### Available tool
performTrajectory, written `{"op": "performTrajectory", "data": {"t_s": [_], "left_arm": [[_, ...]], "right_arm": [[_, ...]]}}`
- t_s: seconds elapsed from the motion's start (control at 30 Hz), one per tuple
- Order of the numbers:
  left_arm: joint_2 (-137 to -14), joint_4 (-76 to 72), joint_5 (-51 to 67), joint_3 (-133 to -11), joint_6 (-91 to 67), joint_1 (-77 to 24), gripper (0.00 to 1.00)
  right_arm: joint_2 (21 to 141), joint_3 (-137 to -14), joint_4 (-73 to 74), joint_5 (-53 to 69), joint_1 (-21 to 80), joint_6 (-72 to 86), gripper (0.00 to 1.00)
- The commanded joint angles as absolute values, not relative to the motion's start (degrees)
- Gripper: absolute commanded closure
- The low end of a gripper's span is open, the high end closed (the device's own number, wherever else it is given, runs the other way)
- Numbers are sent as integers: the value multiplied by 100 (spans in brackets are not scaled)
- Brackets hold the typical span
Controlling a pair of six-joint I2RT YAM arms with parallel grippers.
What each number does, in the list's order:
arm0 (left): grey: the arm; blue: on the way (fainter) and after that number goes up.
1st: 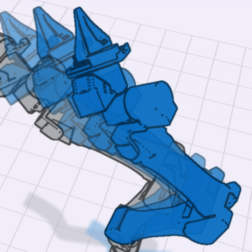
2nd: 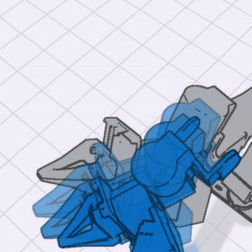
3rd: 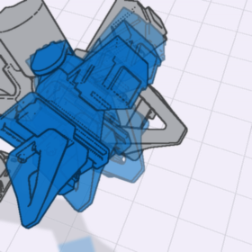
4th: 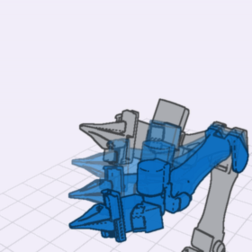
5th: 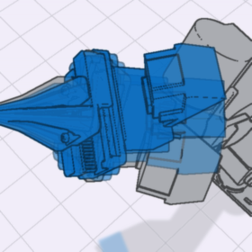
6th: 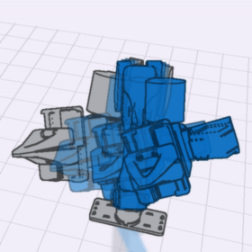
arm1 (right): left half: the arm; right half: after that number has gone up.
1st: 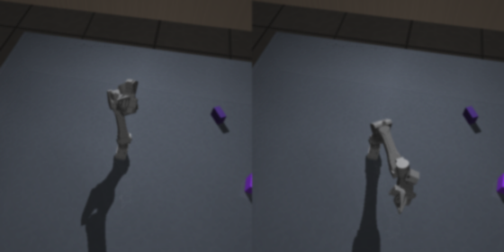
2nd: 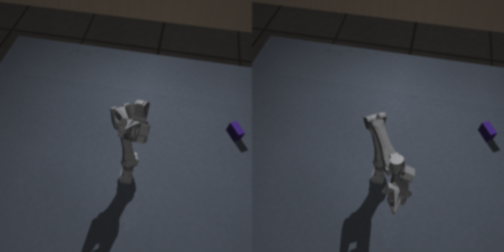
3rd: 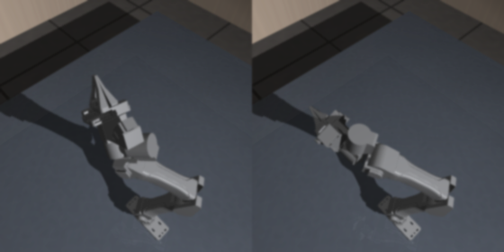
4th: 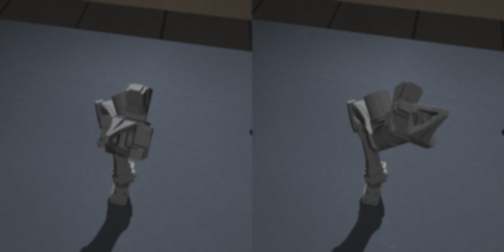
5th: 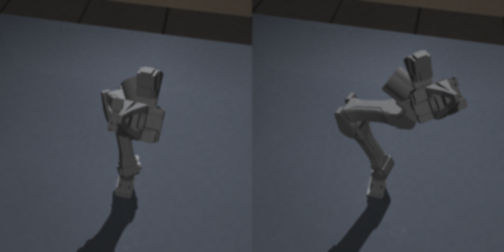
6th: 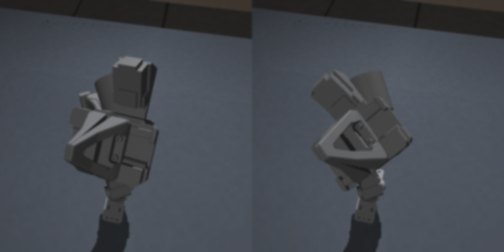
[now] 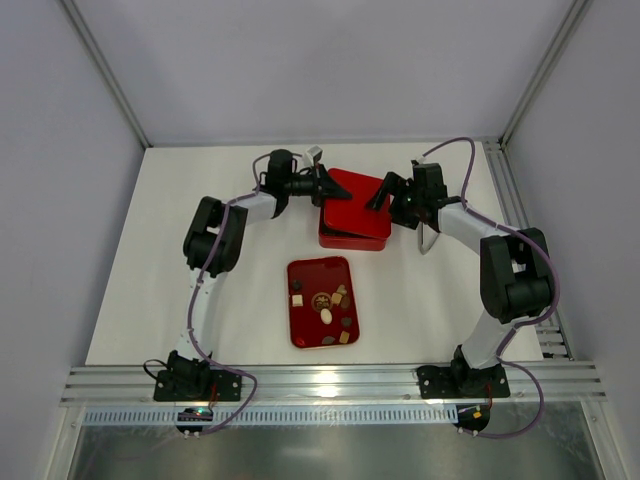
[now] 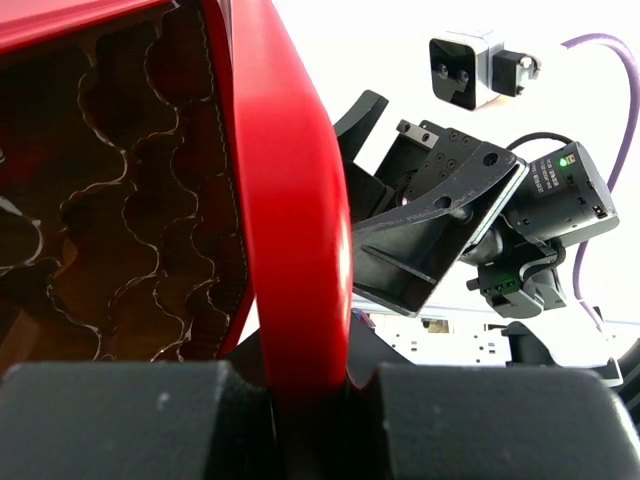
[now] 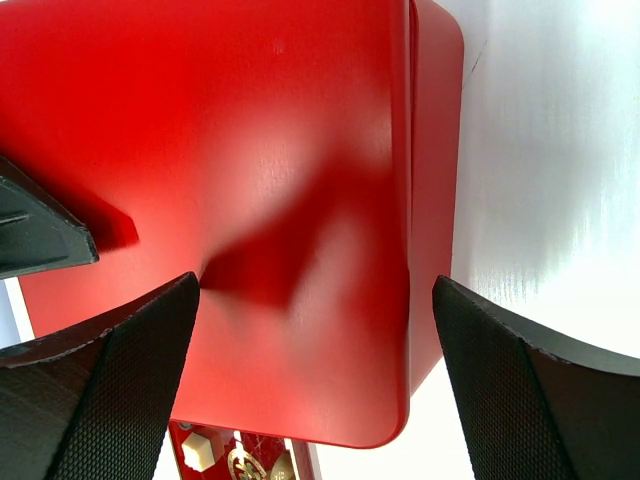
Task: Pack the chocolate
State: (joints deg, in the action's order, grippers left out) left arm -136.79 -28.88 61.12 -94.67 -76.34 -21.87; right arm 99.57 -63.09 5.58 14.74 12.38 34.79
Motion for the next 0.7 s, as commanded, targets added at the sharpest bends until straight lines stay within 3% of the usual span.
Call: {"op": "performTrajectory", "data": {"t_s": [0.0, 0.43, 0.67], "left_arm": [[-13641, -3006, 6231, -9439, -7567, -2188, 88], [-13562, -2628, 6196, -9343, -7234, -2048, 73], [-13518, -2628, 6205, -9299, -7216, -1960, 71]], "right_arm": [[9729, -6311, 308, 1494, 1266, 3393, 2], [9852, -6302, 308, 1477, 1274, 3401, 4], [9888, -6319, 308, 1485, 1274, 3410, 4]]}}
